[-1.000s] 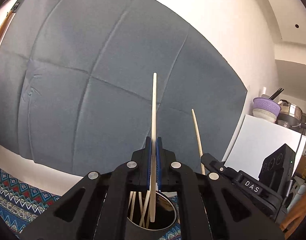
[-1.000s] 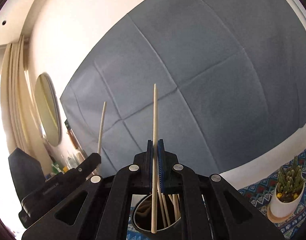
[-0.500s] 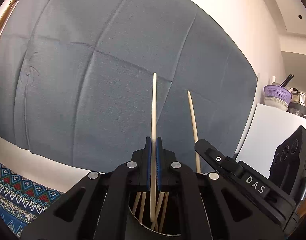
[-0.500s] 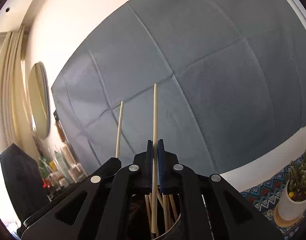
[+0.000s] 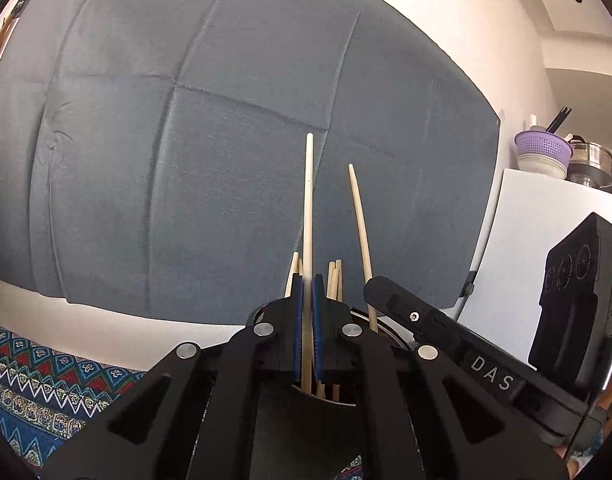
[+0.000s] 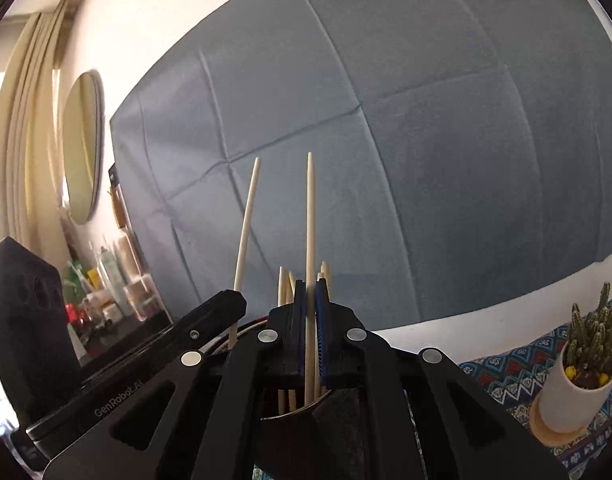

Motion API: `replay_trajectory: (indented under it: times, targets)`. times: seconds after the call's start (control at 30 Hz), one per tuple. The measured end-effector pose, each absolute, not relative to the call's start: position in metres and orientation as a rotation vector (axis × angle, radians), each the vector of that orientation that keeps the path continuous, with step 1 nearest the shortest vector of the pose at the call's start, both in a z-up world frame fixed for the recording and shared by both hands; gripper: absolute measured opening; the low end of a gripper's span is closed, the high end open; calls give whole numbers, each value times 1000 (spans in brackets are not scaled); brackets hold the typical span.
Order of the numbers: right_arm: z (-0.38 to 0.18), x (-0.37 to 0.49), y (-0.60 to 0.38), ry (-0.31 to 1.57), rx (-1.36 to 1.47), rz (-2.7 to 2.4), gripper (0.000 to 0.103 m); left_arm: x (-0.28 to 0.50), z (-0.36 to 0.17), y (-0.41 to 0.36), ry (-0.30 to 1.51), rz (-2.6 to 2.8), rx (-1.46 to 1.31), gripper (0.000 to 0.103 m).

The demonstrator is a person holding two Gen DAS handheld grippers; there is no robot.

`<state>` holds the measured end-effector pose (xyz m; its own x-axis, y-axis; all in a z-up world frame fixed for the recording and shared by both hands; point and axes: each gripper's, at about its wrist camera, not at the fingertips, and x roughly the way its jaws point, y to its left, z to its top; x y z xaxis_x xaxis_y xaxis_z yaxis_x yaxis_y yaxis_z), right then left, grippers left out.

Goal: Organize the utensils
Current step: 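Carry the chopstick with the right gripper and lower it into the holder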

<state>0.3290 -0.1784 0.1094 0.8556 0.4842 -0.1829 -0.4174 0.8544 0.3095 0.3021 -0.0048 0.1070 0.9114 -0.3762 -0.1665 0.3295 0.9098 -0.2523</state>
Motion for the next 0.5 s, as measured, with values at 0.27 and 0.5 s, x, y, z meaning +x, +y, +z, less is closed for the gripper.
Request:
replay_trajectory:
  times: [0.27,0.5]
  targets:
    - [104,313,-176,278,150,483,5,294,101,-5,229,-360,-176,5]
    - [101,302,-182,284,141,468,8,283,104,-5,221,-340,-128,10]
